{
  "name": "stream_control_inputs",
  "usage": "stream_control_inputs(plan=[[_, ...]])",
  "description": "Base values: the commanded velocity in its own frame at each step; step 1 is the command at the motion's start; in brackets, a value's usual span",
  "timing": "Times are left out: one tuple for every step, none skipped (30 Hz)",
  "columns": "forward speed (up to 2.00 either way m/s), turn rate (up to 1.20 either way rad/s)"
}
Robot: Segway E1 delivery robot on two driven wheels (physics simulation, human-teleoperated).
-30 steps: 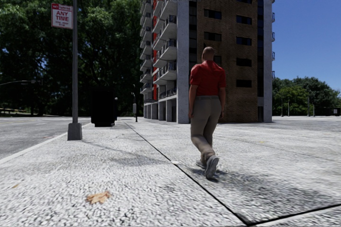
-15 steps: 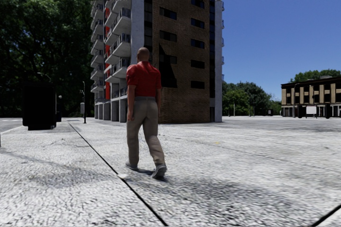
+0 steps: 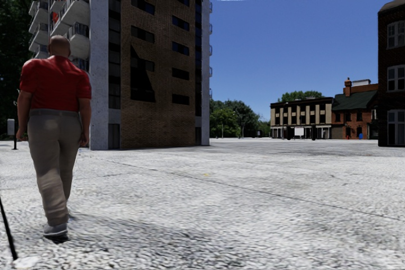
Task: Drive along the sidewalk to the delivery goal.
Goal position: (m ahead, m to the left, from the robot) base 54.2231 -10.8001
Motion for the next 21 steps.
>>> stream_control_inputs(plan=[[1.92,-0.6],[1.93,-0.6],[1.94,-0.6],[1.94,-0.6],[2.0,-0.6],[2.0,-0.6],[2.0,-0.6],[2.0,-0.6],[2.0,-0.5],[2.0,-0.25],[2.0,-0.25],[2.0,-0.17],[2.0,-0.14],[2.0,-0.14],[2.0,-0.14],[2.0,-0.14],[2.0,-0.14],[2.0,-0.14],[2.0,-0.14],[2.0,-0.14],[2.0,-0.11]])
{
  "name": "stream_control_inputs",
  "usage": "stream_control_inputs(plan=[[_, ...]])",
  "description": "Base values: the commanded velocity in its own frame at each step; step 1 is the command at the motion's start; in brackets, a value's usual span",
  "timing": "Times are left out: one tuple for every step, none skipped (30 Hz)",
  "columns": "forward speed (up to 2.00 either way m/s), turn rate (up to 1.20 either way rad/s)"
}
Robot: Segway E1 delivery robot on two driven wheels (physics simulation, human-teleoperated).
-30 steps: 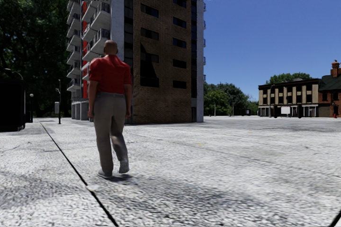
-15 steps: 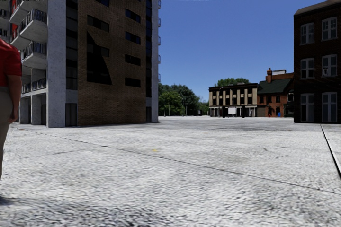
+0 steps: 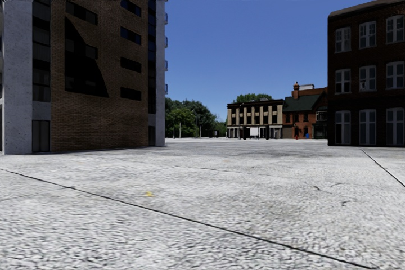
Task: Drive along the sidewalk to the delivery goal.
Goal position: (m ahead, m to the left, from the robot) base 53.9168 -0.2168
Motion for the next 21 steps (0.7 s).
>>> stream_control_inputs(plan=[[2.0,-0.11],[2.0,0.0],[2.0,0.0],[2.0,0.0],[2.0,0.0],[2.0,0.0],[2.0,0.0],[2.0,0.0],[2.0,0.0],[2.0,0.0],[2.0,0.0],[2.0,0.0],[2.0,0.0],[2.0,0.0],[2.0,0.0],[2.0,0.0],[2.0,0.0],[2.0,0.0],[2.0,0.0],[2.0,0.0],[2.0,0.0]])
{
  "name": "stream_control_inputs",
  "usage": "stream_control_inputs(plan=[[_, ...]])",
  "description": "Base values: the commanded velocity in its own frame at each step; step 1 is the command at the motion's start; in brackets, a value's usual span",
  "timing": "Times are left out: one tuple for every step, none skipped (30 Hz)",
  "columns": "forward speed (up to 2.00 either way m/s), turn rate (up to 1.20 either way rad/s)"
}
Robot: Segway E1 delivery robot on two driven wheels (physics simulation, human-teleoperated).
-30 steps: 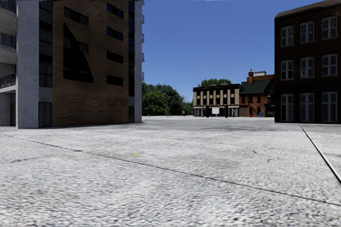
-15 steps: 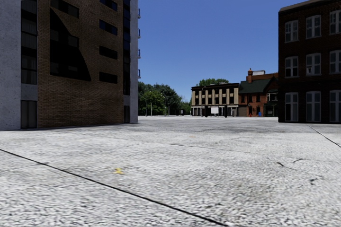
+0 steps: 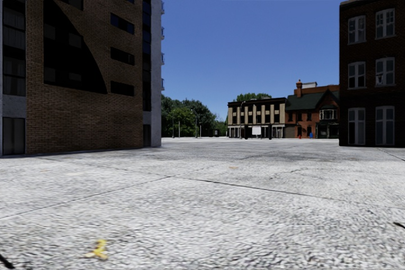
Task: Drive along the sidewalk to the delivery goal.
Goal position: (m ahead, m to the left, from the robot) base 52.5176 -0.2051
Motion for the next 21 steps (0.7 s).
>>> stream_control_inputs(plan=[[2.0,0.0],[2.0,0.0],[2.0,0.0],[2.0,0.0],[2.0,0.0],[2.0,0.0],[2.0,0.0],[2.0,0.0],[2.0,0.0],[2.0,0.0],[2.0,0.0],[2.0,0.0],[2.0,0.0],[2.0,0.0],[2.0,0.0],[2.0,0.0],[2.0,0.0],[2.0,0.0],[2.0,0.0],[2.0,0.0],[2.0,0.0]])
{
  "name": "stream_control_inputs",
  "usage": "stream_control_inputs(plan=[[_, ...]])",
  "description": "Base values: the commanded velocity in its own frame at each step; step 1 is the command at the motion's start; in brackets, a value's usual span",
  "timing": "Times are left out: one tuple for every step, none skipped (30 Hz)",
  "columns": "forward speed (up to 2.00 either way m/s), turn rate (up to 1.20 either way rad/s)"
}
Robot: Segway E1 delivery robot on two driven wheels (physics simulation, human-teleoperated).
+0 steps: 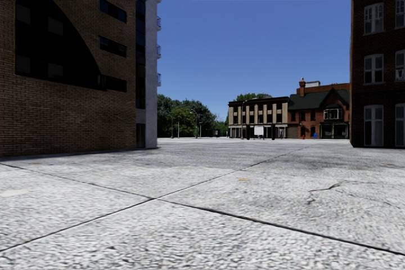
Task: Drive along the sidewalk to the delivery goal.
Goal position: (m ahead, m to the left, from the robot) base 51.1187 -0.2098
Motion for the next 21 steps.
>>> stream_control_inputs(plan=[[2.0,0.0],[2.0,0.0],[2.0,0.0],[2.0,0.0],[2.0,0.0],[2.0,0.0],[2.0,0.0],[2.0,0.0],[2.0,0.0],[2.0,0.0],[2.0,0.0],[2.0,0.0],[2.0,0.0],[2.0,0.0],[2.0,0.0],[2.0,0.0],[2.0,0.0],[2.0,0.0],[2.0,0.0],[2.0,0.0],[2.0,0.0]])
